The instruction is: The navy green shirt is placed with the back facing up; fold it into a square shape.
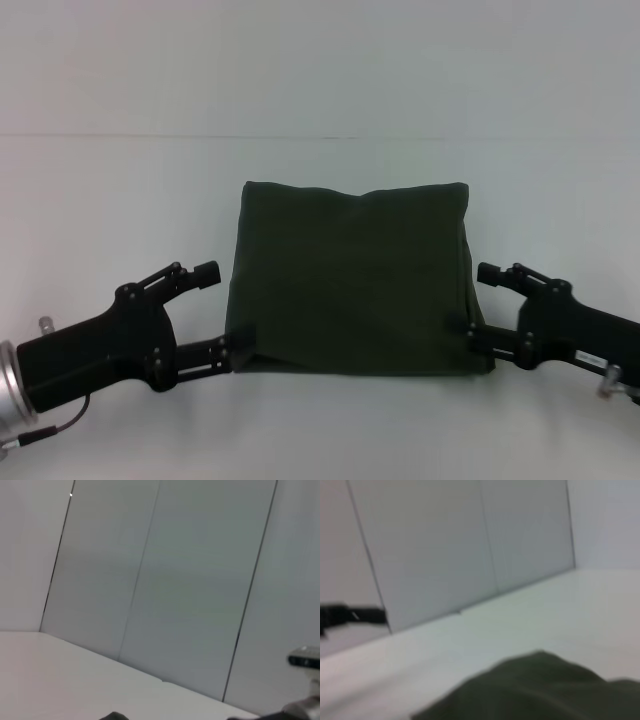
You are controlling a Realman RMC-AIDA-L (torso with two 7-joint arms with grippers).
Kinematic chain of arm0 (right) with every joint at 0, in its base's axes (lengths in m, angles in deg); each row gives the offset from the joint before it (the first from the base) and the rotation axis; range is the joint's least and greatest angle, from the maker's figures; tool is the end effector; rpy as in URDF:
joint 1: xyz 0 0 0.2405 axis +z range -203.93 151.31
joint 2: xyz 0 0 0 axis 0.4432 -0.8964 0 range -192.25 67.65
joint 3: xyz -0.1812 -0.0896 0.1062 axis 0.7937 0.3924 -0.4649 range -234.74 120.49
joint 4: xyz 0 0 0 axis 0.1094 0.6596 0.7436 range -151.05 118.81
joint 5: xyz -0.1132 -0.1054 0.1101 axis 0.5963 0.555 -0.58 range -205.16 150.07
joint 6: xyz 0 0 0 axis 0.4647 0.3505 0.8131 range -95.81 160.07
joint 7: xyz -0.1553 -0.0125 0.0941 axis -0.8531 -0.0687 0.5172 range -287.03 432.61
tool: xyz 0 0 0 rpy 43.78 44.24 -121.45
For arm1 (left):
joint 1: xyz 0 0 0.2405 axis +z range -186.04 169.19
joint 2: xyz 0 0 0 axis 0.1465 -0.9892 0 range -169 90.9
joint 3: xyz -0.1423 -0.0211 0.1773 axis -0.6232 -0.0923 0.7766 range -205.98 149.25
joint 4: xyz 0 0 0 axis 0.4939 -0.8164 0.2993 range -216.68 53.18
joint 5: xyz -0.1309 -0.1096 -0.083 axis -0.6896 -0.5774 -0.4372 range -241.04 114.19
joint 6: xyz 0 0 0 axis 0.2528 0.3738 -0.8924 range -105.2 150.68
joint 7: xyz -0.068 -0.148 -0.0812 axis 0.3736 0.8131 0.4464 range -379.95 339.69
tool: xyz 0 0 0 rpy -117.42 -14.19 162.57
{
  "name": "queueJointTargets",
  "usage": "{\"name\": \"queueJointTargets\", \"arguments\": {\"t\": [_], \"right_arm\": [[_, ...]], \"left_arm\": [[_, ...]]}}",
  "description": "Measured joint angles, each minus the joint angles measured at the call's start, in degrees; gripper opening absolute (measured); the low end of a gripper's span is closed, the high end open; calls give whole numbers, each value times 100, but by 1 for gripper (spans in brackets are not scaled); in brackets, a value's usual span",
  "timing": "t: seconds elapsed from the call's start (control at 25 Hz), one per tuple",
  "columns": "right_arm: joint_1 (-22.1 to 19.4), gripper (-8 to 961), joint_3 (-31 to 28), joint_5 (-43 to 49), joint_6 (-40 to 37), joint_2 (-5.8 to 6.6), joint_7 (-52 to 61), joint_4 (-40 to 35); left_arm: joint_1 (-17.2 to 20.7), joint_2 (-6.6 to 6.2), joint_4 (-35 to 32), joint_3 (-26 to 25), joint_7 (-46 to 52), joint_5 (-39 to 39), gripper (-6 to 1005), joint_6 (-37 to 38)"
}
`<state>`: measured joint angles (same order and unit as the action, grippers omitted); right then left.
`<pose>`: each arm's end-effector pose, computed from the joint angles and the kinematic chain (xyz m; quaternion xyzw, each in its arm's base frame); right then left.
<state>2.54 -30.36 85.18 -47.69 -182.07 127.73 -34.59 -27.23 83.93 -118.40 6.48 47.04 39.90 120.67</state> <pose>0.2476 0.3072 -0.0493 -0.9056 0.2164 0.2783 0.2357 -0.2234 0.2674 -0.0085 -0.8882 -0.2012 -0.3694 0.1849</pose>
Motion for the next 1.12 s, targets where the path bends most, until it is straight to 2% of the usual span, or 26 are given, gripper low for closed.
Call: {"name": "queueJointTargets", "arguments": {"t": [0.24,0.44,0.56,0.64,0.92,1.12], "right_arm": [[-672,927,-48,-16,-1598,7,355,-786],[-1287,927,-102,6,-2083,-24,-177,-758],[-1419,927,-141,2,-1984,-31,-513,-578],[-1496,927,-290,-15,-1644,-30,-878,-303],[-1450,927,-342,-16,-889,-40,-1145,-74],[-1398,927,-348,-17,-658,-45,-1162,-54]], "left_arm": [[106,-36,29,-17,-360,348,951,-466],[254,-4,150,-72,-597,332,951,-825],[288,4,359,-103,-730,366,951,-1003],[301,-1,491,-103,-782,412,951,-1037],[379,24,727,-77,-793,644,951,-1259],[416,24,756,-85,-794,645,951,-1322]]}}
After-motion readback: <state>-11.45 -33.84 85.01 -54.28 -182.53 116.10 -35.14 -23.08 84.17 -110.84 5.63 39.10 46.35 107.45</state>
